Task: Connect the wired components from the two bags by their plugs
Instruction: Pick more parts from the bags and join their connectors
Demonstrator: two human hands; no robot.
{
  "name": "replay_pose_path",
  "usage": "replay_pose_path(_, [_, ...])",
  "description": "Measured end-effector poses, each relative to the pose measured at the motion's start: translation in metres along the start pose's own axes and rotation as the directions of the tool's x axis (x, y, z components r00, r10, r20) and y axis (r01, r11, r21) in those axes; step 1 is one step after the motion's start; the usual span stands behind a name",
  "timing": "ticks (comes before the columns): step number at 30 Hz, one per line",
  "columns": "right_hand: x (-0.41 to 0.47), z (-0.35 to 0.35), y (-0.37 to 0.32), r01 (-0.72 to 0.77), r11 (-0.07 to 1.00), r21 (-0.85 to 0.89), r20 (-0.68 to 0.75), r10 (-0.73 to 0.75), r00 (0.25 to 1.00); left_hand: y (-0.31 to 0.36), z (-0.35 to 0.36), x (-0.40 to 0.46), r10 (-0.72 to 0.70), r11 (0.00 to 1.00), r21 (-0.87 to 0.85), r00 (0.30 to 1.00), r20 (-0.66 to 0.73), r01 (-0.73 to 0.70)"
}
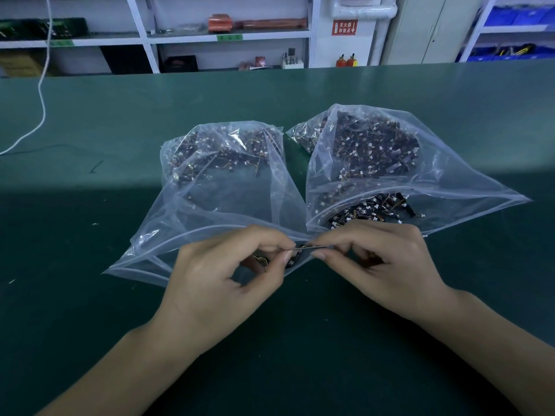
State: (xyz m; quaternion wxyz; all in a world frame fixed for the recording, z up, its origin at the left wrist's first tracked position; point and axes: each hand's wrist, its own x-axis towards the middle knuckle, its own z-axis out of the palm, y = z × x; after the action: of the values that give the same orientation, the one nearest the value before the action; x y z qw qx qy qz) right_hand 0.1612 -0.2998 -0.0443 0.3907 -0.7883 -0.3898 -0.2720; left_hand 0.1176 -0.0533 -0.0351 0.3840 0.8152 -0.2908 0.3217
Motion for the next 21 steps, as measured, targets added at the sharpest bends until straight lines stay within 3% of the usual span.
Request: replay_pose_path(21, [-0.0026,0.0037,-0.0016,-0.057,0.997,0.042,0.019,0.056,0.998,-0.0050,-0.0004,0.0010,-0.017,0.998,0.065,0.996,0.089,0.011])
